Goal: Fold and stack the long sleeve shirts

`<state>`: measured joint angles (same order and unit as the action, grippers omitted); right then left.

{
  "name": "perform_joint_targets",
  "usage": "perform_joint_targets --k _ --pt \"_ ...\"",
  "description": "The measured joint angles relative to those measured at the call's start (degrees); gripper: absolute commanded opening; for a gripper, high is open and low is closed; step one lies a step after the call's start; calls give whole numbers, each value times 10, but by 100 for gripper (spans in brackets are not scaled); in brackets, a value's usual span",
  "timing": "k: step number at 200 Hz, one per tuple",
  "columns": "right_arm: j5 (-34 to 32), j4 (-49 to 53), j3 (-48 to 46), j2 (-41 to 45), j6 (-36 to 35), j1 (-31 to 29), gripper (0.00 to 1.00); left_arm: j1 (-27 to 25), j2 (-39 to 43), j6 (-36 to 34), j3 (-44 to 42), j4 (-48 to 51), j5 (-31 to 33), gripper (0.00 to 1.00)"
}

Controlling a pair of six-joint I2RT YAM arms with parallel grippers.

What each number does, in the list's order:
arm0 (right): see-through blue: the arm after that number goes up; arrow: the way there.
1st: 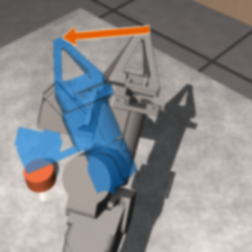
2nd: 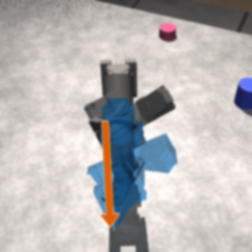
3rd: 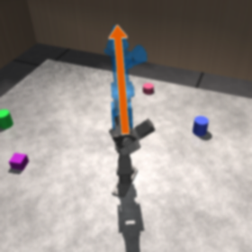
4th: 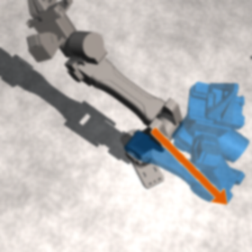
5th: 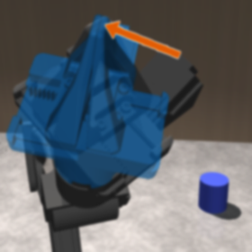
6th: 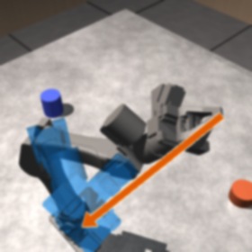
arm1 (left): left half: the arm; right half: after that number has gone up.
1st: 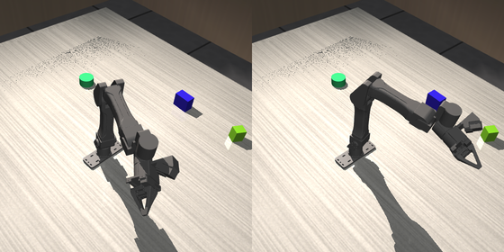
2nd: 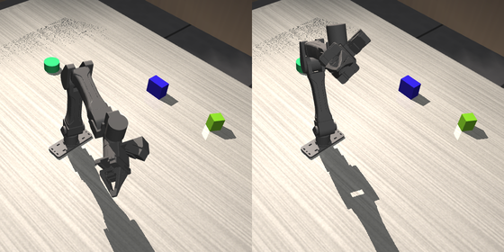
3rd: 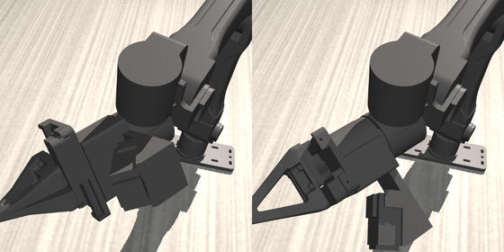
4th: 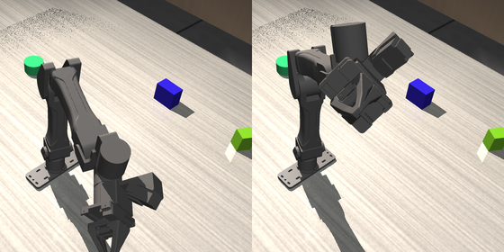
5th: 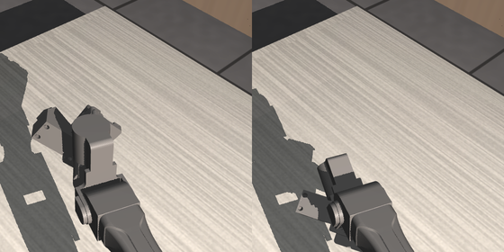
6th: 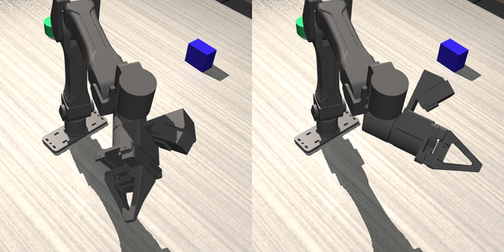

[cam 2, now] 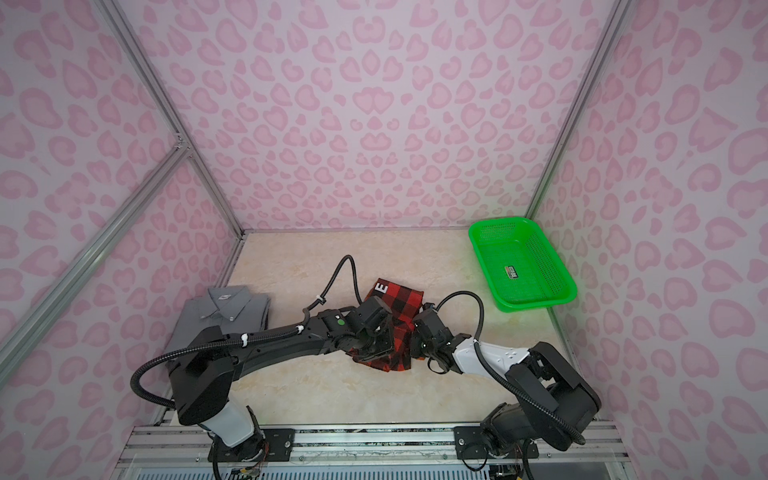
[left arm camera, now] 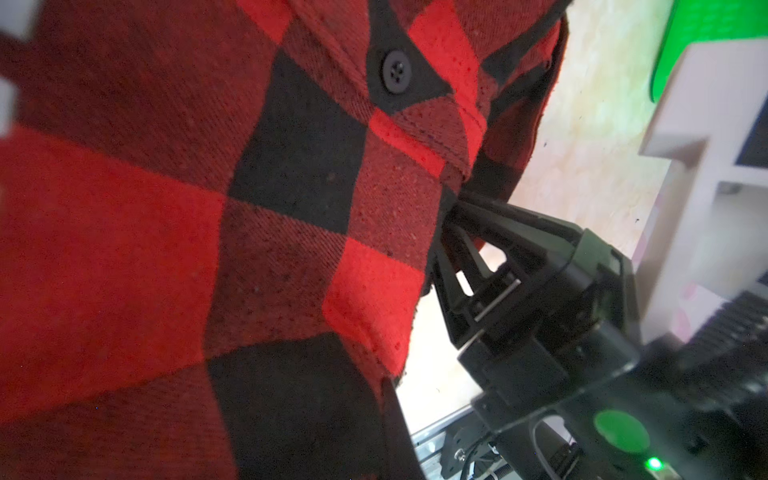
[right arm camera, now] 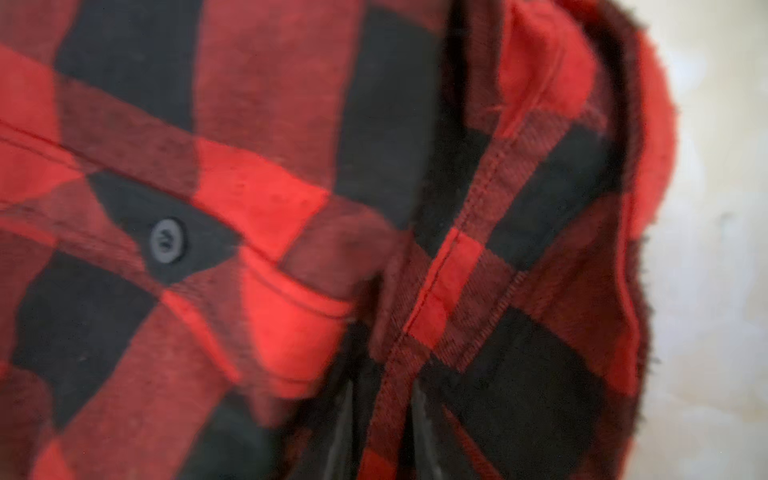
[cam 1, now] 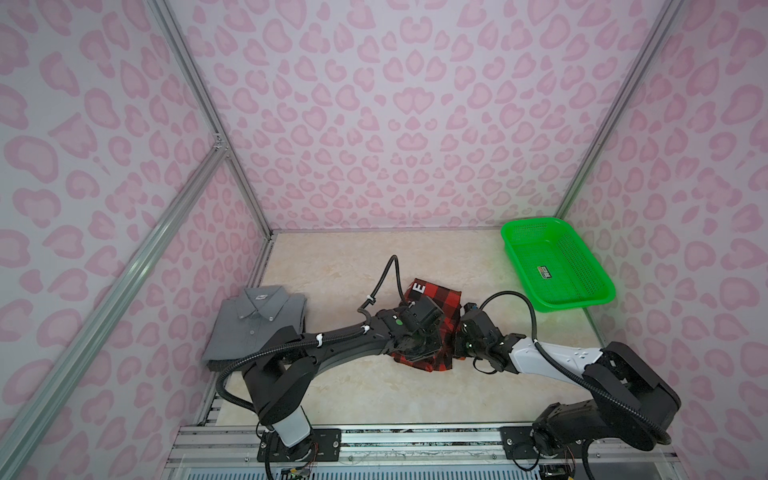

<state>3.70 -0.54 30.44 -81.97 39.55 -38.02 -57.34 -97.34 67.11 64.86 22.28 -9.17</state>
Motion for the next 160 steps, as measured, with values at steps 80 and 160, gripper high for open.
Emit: perform_joint_targets --k 80,160 --pt "-21 59 5 32 55 -78 36 -30 -51 20 -17 -48 -20 22" --pt "-40 227 44 184 56 -76 47 -13 18 -14 -6 1 -15 69"
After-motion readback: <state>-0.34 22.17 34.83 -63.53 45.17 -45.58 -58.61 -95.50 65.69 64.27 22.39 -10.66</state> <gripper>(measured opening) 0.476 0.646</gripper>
